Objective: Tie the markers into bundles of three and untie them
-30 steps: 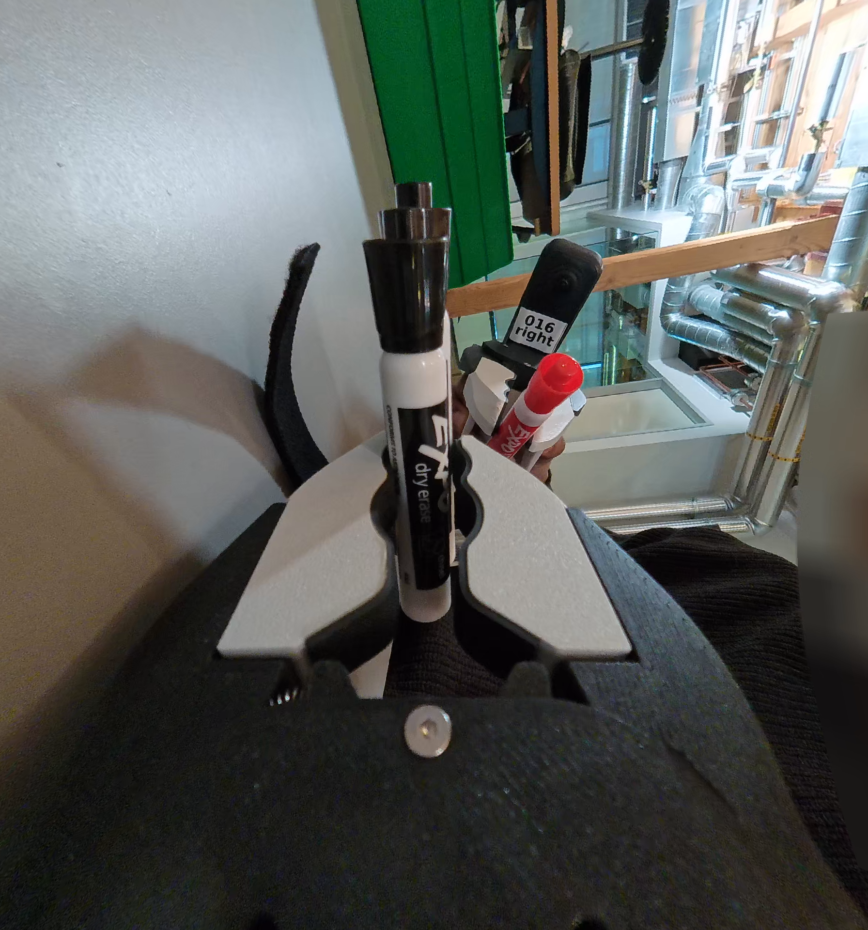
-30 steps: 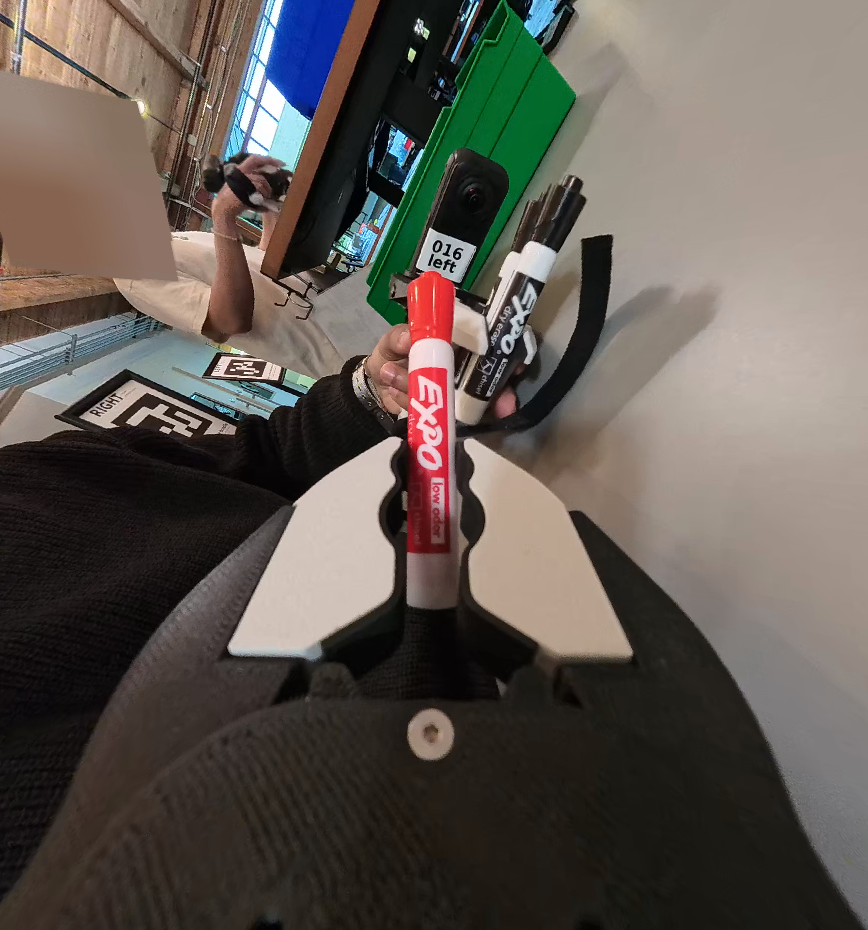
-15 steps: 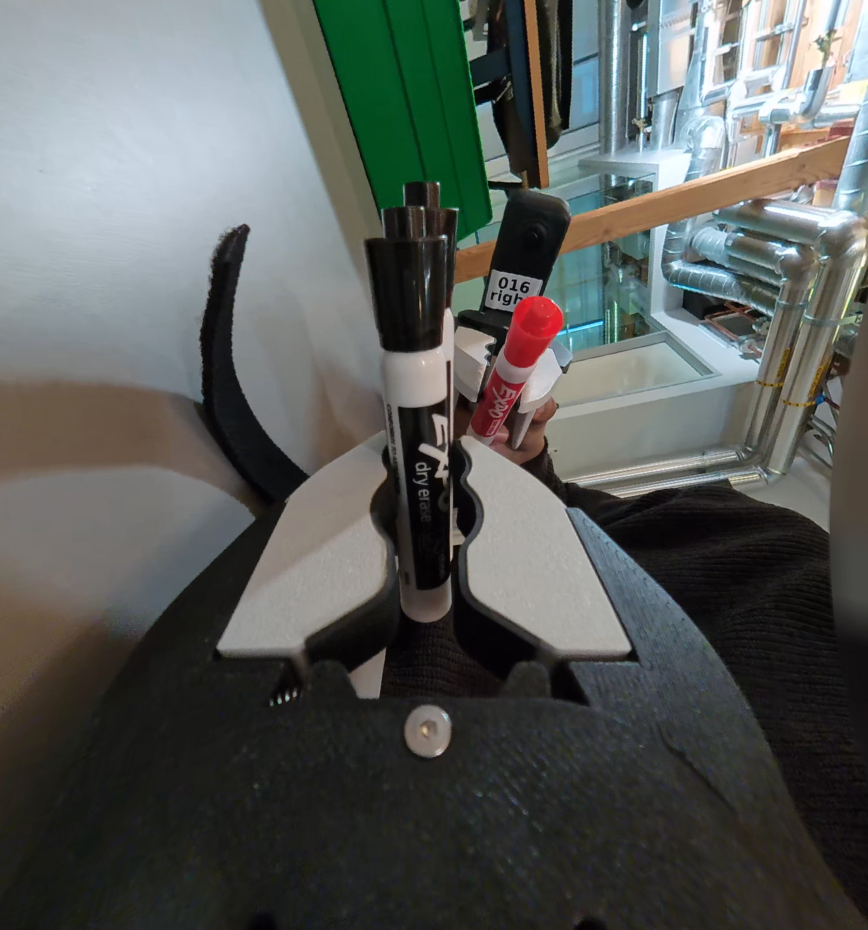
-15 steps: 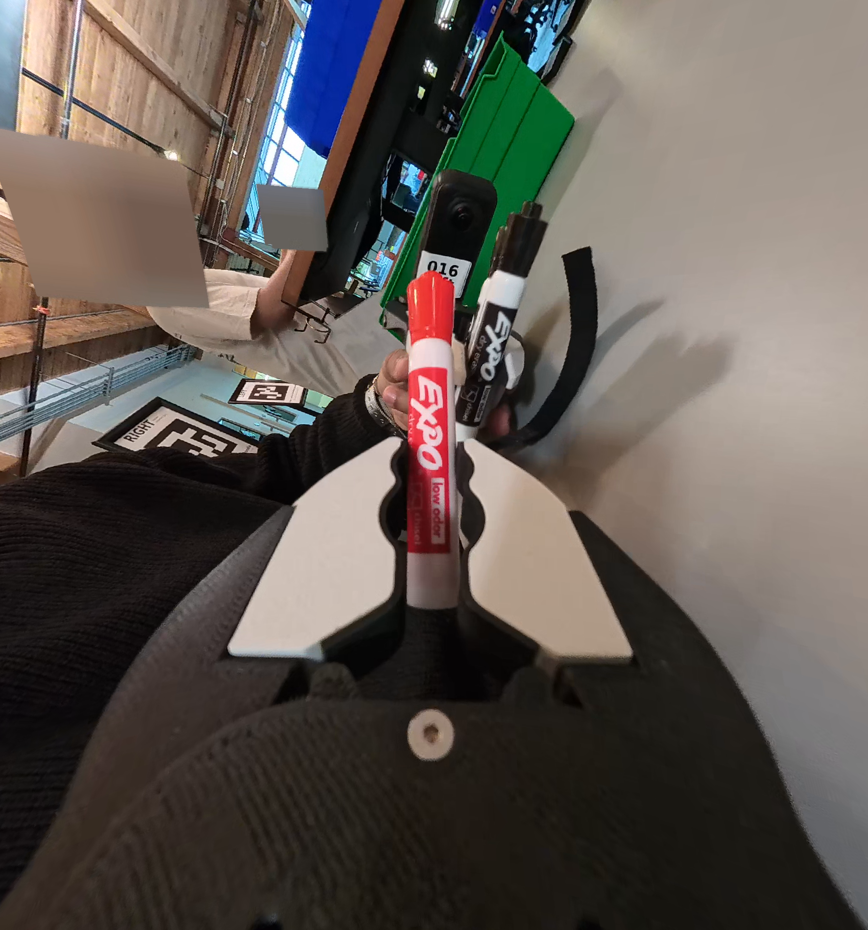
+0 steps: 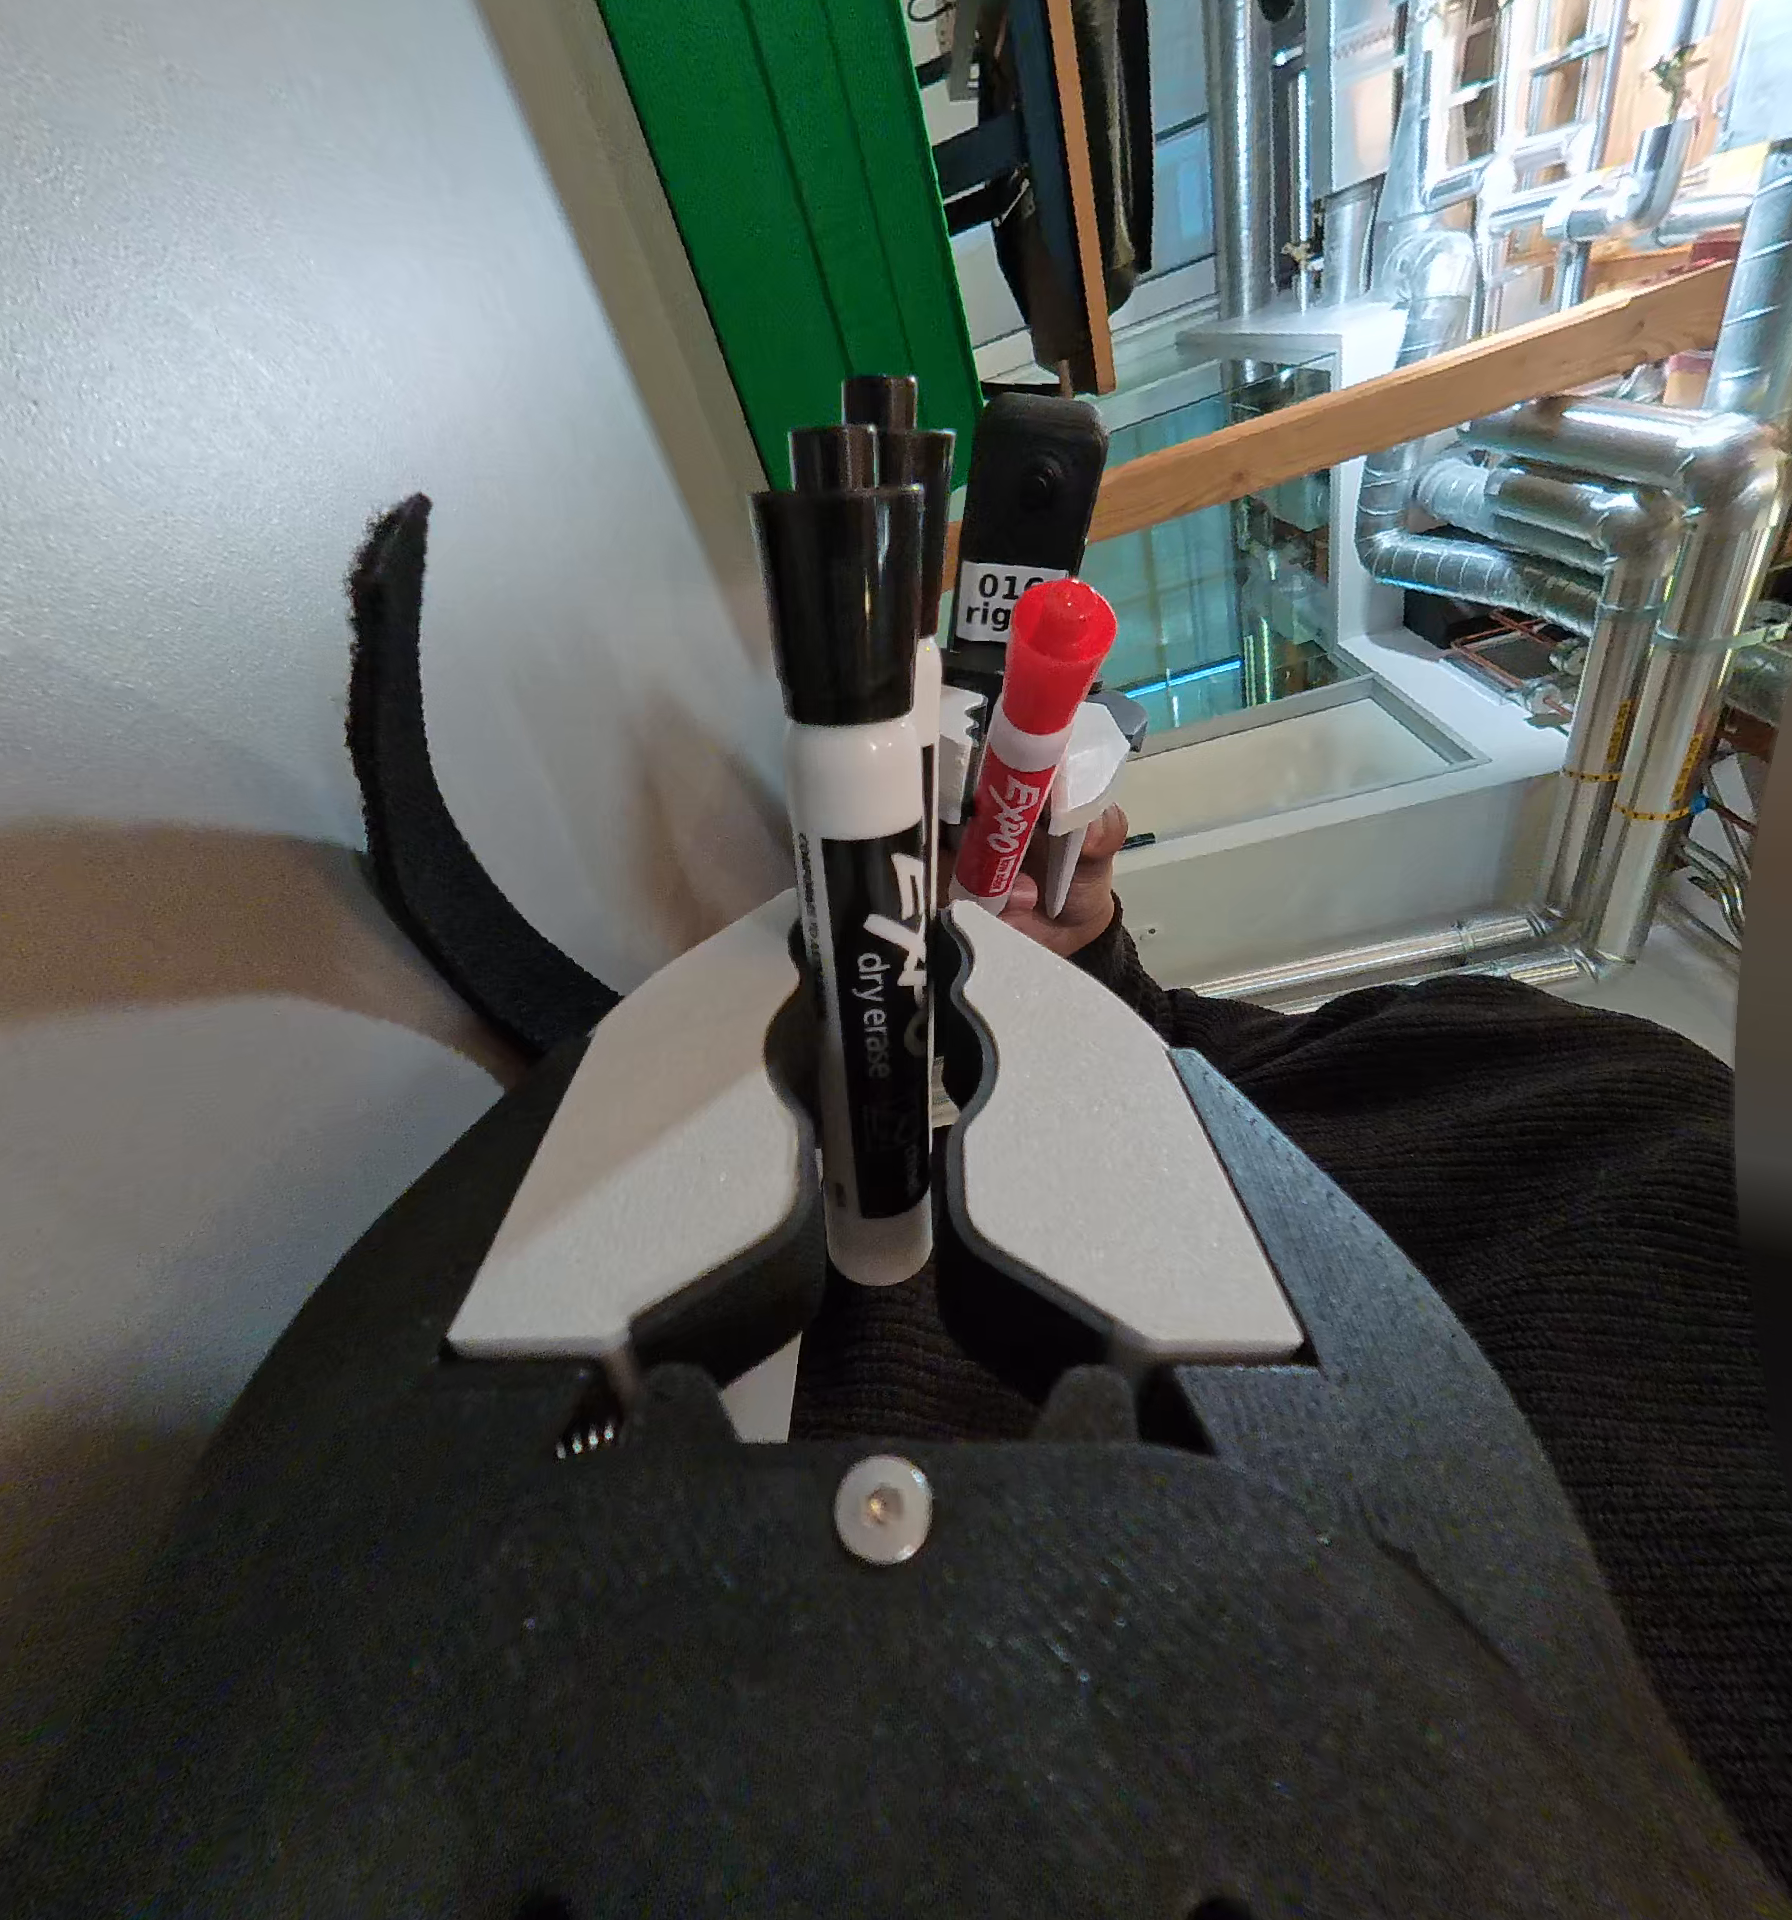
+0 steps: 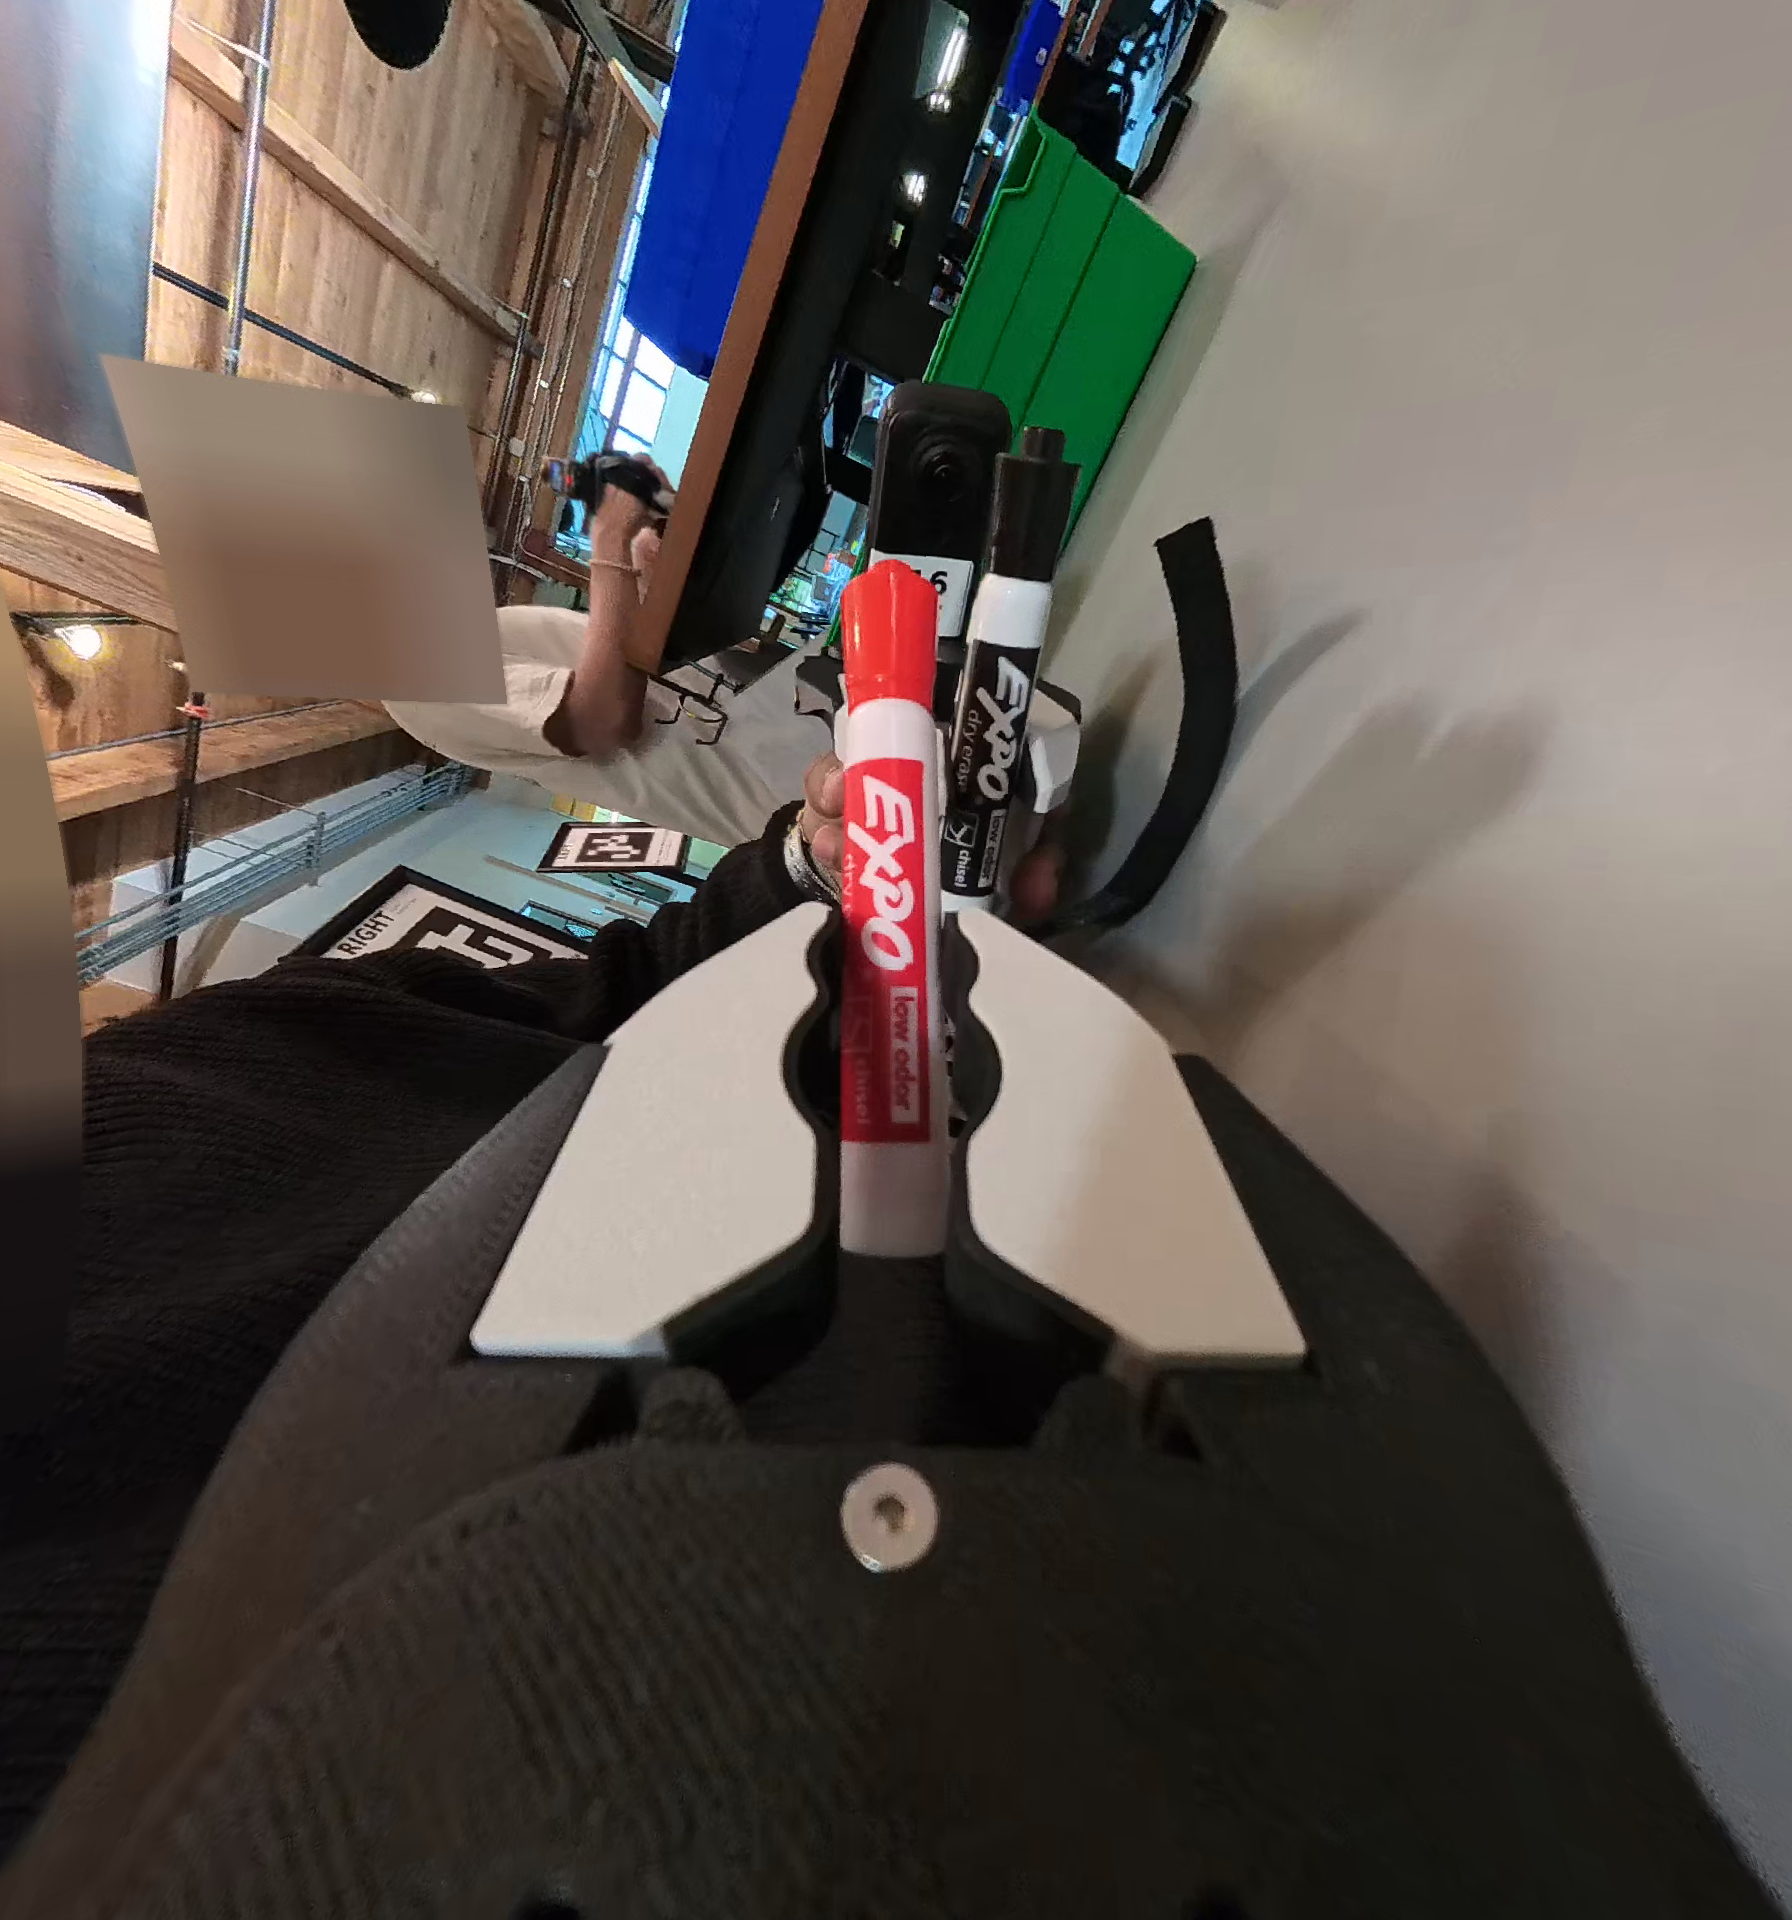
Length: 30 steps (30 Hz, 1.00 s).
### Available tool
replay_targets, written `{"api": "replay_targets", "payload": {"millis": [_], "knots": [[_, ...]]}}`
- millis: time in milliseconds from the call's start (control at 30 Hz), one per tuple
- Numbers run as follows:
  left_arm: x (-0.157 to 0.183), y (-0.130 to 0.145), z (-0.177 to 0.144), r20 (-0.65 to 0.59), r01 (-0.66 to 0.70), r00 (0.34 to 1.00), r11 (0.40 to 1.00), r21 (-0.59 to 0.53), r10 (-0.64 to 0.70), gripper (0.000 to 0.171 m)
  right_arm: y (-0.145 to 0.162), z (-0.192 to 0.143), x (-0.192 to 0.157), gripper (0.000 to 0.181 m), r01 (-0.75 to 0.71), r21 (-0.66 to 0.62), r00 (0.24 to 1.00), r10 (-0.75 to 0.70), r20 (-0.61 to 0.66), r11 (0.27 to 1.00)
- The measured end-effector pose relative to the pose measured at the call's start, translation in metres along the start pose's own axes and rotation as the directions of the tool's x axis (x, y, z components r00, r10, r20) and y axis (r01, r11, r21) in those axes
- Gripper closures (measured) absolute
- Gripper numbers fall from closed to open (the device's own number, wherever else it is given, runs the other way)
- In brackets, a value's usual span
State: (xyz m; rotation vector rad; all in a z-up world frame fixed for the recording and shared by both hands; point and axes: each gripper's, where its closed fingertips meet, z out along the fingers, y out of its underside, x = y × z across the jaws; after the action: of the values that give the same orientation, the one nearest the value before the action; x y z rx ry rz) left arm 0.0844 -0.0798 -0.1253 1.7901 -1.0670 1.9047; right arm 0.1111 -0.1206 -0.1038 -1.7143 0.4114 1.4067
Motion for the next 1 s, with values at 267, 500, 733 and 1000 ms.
{"api": "replay_targets", "payload": {"millis": [267,500,733,1000], "knots": [[0.0076,0.0036,0.0042,-0.016,-0.055,0.998,0.998,-0.018,0.055,0.153,-0.0025,-0.0004,0.0021,0.163,-0.018,0.006,1.0,0.018,0.009,1.0],[0.0078,0.0046,0.0057,-0.022,-0.052,0.998,0.998,-0.023,0.052,0.153,-0.0045,-0.0013,0.0024,0.163,-0.037,0.016,0.999,0.037,0.025,0.999],[0.0075,0.0051,0.0059,-0.016,-0.071,0.997,0.997,-0.032,0.071,0.153,-0.0053,-0.0016,0.0023,0.163,-0.046,0.021,0.998,0.046,0.033,0.999],[0.0084,0.0016,0.0052,-0.024,-0.071,0.997,0.997,-0.013,0.071,0.153,-0.0066,-0.0023,0.0019,0.163,-0.057,0.029,0.997,0.056,0.044,0.998]]}}
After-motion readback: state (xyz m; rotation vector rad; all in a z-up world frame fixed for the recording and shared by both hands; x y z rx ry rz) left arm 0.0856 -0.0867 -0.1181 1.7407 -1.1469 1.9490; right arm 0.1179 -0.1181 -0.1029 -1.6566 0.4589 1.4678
